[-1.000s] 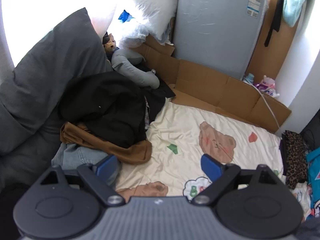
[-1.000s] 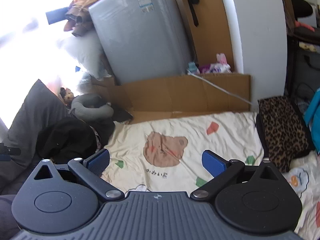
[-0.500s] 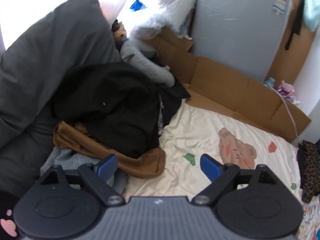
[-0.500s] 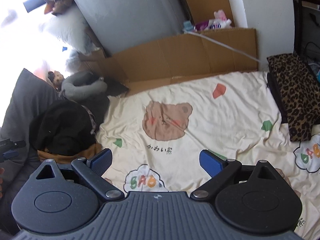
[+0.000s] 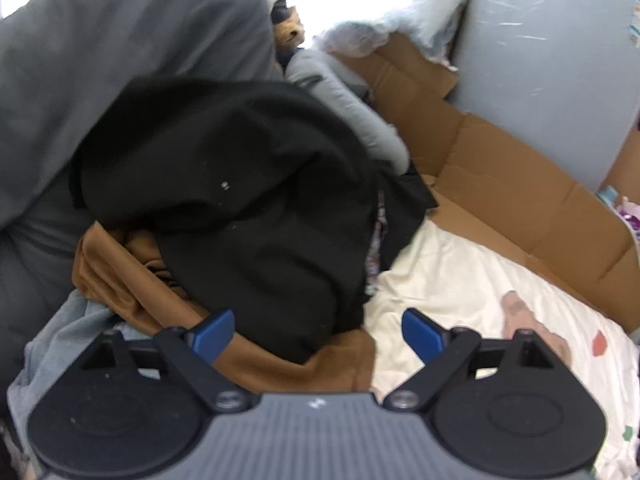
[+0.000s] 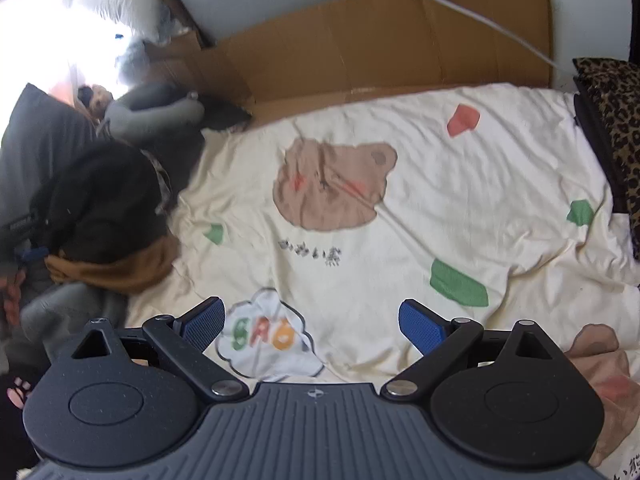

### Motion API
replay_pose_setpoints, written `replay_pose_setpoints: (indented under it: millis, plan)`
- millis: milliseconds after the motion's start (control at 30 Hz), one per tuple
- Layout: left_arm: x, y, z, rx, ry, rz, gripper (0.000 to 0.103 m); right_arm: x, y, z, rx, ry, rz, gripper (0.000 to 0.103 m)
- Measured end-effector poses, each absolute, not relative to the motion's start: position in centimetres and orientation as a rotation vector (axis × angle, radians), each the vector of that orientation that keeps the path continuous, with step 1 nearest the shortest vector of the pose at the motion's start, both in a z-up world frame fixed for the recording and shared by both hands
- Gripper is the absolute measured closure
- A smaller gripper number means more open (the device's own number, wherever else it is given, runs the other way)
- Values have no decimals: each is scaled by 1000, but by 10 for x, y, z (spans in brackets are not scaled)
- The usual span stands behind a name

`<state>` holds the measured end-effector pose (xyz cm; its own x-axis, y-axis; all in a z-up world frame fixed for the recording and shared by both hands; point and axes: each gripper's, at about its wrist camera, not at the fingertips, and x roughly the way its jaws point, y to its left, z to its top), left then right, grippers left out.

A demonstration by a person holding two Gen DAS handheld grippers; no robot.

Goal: Fold clothes
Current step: 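Move the left tool toward the black hoodie on the clothes pile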

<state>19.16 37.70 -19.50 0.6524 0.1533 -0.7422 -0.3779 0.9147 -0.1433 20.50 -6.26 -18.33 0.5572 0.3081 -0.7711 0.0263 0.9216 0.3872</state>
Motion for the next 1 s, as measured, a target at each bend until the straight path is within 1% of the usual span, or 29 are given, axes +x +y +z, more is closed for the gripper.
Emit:
replay_pose_setpoints:
  millis: [200,333,467,500,533,600,633,667,700,733,833,867,900,933,967,1000]
  plan:
    - [198,405,-228,-396,786,339,11,204,-59,-219,373,1026,176,7]
    - [208,408,-245,-348,801,334,10,206,-51,-239,359,1063,193,10]
    - [213,418,-263,-367,812,348,10,205,-42,-255,352,1093,220,10]
    - [214,420,-267,-376,814,351,10,204,-41,-260,353,1104,225,11]
    - [214,421,-271,-379,814,352,10,203,-39,-264,356,1115,231,16]
    - [215,423,-277,-376,810,348,11,202,-37,-274,362,1144,245,23]
    - [215,422,-278,-369,802,347,12,202,-36,-278,358,1152,250,25]
    - [215,422,-277,-366,788,343,15,203,-35,-281,354,1160,255,26]
    - [213,420,-275,-369,769,330,22,203,-34,-283,349,1165,260,28]
    - [212,419,-272,-368,752,318,26,204,-33,-283,343,1164,264,29]
    - [210,413,-263,-357,709,302,38,206,-31,-283,329,1159,276,30]
    - [210,411,-262,-358,697,293,46,207,-31,-281,334,1154,280,30]
    - [212,411,-263,-373,708,272,57,208,-31,-280,340,1151,283,30]
    - [214,411,-265,-389,719,251,64,209,-31,-279,345,1147,287,34]
    - [216,411,-267,-404,730,230,81,210,-31,-278,348,1145,290,37]
    - [218,411,-270,-418,740,210,93,211,-31,-278,345,1145,291,42]
